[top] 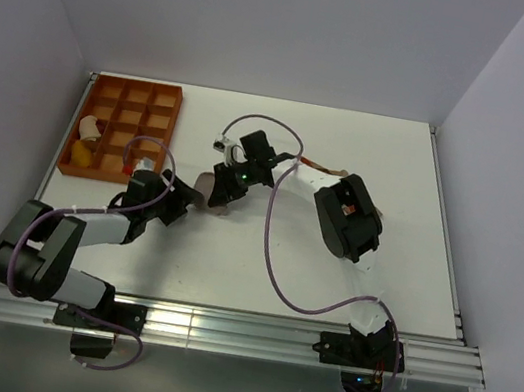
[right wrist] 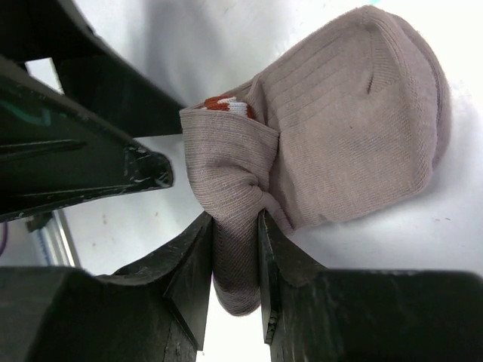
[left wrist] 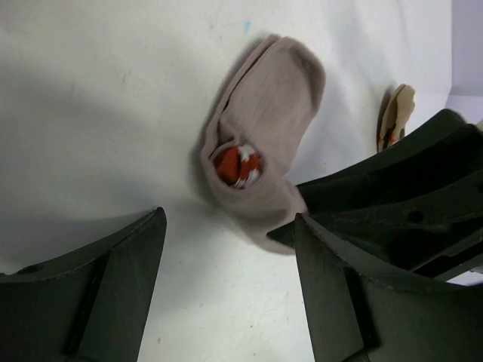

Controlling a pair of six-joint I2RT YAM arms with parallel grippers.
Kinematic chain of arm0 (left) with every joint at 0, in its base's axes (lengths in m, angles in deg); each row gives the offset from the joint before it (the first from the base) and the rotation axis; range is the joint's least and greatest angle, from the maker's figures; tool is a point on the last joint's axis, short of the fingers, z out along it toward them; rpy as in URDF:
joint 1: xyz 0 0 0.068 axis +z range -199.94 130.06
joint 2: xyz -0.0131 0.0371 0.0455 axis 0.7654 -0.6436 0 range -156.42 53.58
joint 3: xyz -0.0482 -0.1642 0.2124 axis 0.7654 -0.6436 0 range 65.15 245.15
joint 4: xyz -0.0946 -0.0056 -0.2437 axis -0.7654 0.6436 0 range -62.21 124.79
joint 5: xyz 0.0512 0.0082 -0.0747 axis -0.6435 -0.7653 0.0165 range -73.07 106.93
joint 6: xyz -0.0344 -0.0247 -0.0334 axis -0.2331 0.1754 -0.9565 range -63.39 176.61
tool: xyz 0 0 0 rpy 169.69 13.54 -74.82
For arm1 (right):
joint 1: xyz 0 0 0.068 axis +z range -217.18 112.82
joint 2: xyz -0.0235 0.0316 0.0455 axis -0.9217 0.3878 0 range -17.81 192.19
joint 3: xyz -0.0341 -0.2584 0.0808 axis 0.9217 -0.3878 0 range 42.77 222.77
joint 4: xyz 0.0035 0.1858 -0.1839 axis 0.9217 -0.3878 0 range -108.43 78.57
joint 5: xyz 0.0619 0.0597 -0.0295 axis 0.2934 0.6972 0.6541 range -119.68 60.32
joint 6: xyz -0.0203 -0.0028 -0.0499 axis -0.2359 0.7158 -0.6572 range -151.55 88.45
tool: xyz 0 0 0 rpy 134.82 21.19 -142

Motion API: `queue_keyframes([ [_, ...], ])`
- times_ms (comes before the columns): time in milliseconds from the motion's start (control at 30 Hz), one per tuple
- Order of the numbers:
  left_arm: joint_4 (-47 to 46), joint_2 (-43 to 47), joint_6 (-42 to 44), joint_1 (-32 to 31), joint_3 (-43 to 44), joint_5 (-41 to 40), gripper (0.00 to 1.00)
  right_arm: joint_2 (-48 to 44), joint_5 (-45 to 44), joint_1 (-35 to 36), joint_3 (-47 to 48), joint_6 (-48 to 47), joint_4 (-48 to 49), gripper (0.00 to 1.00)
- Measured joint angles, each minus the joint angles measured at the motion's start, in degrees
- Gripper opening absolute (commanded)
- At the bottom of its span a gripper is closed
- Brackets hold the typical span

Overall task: Roll the socks
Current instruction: Roll the sock at the center of the board.

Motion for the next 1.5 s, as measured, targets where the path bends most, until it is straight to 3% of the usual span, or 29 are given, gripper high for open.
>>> queue_keyframes([
  [300, -10.7, -6.7, -2.6, -0.3, 0.0, 0.6, 0.69, 2.1, 4.9, 0.0, 1.7, 2.1, -1.1, 0.0],
  [633, -11.9, -8.7, -1.6, -0.6, 0.5, 0.6, 0.6, 3.1, 8.1, -0.2, 2.0, 4.0, -1.1, 0.0],
  [967, -11.9, -16.1, 2.0, -3.4, 7.5, 3.6, 0.5, 2.2, 12.0, -2.3, -3.0, 7.5, 1.9, 0.0],
  [1267, -10.1, -15.7, 3.9, -4.6, 8.5, 5.6, 0.61, 0.2, 14.6, -4.2, -10.1, 13.4, 9.5, 0.0],
  [1500, -9.8, -15.5, 5.0, -4.6, 8.5, 6.6, 0.59, 0.2, 14.4, -4.9, -10.1, 16.1, 9.2, 0.0],
])
